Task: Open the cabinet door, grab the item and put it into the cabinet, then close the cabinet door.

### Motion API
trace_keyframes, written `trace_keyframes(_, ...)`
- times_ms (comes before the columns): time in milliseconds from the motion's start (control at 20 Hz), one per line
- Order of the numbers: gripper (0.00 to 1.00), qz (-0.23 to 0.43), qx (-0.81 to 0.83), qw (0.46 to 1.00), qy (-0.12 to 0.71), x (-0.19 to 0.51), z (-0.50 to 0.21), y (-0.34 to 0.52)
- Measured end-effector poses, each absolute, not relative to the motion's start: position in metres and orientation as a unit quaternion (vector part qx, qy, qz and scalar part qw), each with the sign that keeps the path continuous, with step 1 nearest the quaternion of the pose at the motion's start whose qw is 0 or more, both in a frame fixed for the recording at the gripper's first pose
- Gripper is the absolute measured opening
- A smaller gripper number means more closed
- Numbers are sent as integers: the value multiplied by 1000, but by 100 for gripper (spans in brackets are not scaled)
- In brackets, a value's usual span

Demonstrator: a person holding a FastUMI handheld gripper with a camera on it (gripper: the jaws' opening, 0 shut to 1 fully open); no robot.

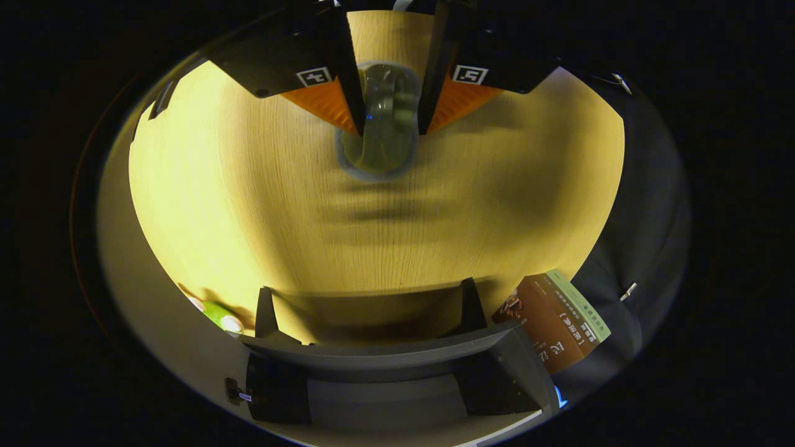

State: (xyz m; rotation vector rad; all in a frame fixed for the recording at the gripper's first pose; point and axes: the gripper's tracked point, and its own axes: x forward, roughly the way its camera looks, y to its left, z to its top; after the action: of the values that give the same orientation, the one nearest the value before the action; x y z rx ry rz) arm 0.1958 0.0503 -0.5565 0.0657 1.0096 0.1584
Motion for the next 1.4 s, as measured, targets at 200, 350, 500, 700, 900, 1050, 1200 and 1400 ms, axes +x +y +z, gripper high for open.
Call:
trace_keyframes(200, 48, 67, 20, 872, 485, 200, -559, 44)
trace_keyframes(350, 29, 66, 11, 872, 485, 200, -561, 43)
trace_keyframes(500, 25, 68, -4, 871, 486, 205, -558, 41)
trace_keyframes(700, 21, 70, -1, 872, 484, 204, -559, 42)
trace_keyframes(900, 11, 76, 6, 871, 486, 201, -559, 44)
trace_keyframes(1050, 10, 73, 8, 877, 475, 204, -546, 42)
trace_keyframes(1200, 10, 72, 10, 884, 463, 210, -523, 40)
trace_keyframes(1400, 10, 67, 6, 900, 431, 222, -481, 38)
